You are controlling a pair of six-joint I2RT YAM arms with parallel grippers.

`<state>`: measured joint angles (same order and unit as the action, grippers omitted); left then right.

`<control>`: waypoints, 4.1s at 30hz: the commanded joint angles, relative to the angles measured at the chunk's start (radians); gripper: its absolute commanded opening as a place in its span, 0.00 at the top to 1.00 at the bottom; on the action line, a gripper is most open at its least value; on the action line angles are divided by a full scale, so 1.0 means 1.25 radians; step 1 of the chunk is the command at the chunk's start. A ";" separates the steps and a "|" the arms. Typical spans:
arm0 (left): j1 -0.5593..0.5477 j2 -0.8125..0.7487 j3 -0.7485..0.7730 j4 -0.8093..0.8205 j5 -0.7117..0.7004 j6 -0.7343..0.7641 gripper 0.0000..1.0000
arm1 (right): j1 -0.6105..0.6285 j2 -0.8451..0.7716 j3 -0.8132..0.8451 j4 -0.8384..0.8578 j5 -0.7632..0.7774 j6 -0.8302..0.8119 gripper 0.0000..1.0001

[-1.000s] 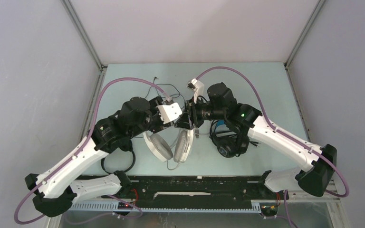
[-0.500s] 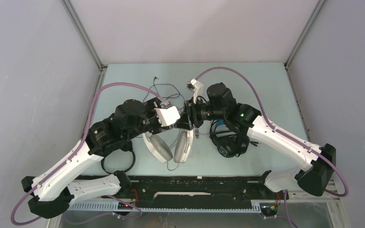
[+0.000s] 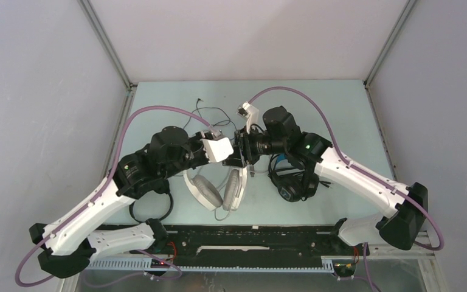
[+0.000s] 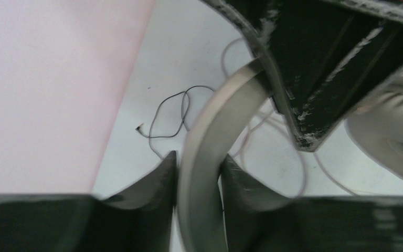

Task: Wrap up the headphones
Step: Pick up the headphones from the center of the board, then wrap the headphones cable around the headphones.

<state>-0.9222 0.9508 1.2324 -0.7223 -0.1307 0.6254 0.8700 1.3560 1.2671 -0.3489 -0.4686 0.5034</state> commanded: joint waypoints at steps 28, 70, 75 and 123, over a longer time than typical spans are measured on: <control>0.200 -0.063 0.149 0.095 -0.304 -0.465 1.00 | 0.003 -0.469 -0.421 0.531 0.205 -0.278 0.22; 0.202 -0.113 0.298 0.160 -0.009 -0.780 1.00 | 0.136 -0.113 -0.591 1.109 0.142 -0.471 0.58; 0.202 -0.123 0.275 0.174 0.012 -0.805 1.00 | 0.133 -0.093 -0.590 1.180 0.129 -0.459 0.45; 0.195 -0.068 0.058 -0.031 0.475 -0.557 1.00 | 0.000 -0.305 -0.514 0.731 0.145 -0.498 1.00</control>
<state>-0.6739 0.8948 1.2957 -0.7219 0.5919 -0.1680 0.8955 1.0473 0.5827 0.7174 -0.2886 -0.0952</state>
